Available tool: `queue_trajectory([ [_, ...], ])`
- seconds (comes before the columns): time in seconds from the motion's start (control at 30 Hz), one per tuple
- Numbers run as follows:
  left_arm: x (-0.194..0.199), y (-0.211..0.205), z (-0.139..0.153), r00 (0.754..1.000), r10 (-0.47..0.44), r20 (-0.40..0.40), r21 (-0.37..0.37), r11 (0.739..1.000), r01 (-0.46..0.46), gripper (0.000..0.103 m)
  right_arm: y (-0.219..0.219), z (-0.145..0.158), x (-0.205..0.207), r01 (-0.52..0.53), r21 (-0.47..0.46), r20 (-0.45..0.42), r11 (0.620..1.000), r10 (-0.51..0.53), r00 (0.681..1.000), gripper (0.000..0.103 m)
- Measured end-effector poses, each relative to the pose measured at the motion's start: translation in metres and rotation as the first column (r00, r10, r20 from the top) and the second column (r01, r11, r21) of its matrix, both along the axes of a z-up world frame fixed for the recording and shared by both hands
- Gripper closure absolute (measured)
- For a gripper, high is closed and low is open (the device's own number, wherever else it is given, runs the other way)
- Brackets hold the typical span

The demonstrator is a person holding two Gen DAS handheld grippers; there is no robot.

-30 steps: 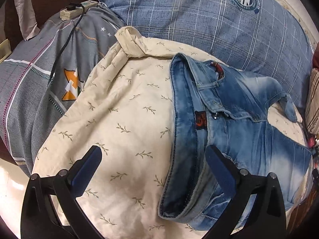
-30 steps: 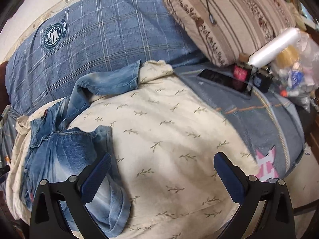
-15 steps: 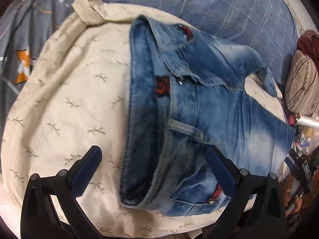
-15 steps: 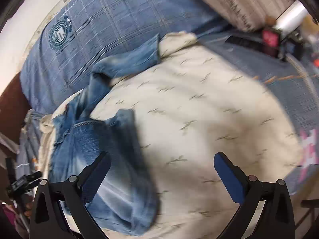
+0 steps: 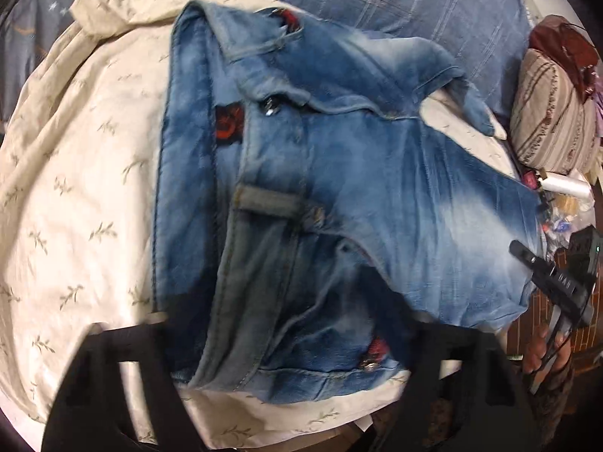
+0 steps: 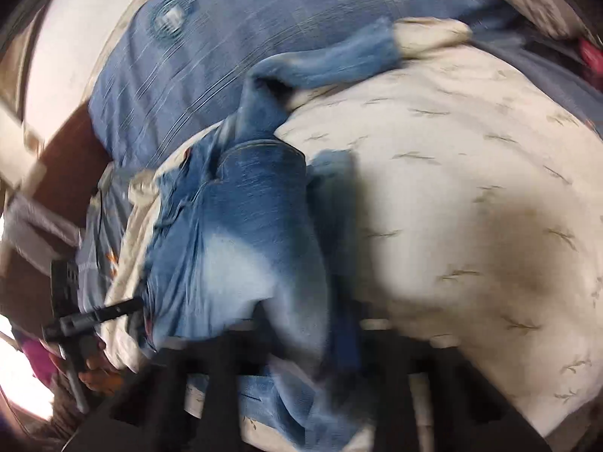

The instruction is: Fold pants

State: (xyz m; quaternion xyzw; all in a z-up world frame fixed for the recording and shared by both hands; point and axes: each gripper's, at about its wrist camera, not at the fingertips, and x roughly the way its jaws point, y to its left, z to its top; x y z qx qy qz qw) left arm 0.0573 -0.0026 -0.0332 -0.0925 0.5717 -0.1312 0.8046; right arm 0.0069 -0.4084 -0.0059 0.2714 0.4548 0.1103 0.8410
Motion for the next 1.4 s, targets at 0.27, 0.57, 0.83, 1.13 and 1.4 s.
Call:
queue_trajectory([
  [0.27, 0.007, -0.002, -0.005, 1.0, 0.027, 0.002, 0.053, 0.998, -0.027, 0.051, 0.02, 0.081, -0.01, -0.039, -0.404, 0.136, 0.914, 0.102, 0.986, 0.079],
  [0.57, 0.013, 0.018, -0.001, 0.996, 0.085, -0.019, -0.085, 0.993, -0.086, 0.019, -0.078, -0.011, -0.014, 0.194, -0.03, -0.049, 0.981, -0.195, 0.98, 0.063],
  [0.83, 0.004, -0.028, -0.014, 0.999, -0.051, -0.016, -0.017, 0.999, 0.05, 0.029, -0.016, -0.011, -0.002, -0.067, 0.165, 0.031, 0.984, 0.062, 0.998, 0.093],
  [1.13, 0.002, -0.014, -0.01, 1.0, -0.004, -0.006, 0.014, 1.0, 0.004, 0.043, 0.007, 0.084, -0.04, 0.245, -0.61, 0.313, 0.753, -0.055, 0.948, 0.089],
  [1.4, -0.001, 0.009, 0.002, 0.999, 0.04, 0.027, 0.022, 0.999, -0.041, 0.043, -0.09, 0.046, -0.034, 0.295, -0.252, 0.096, 0.922, -0.28, 0.955, 0.055],
])
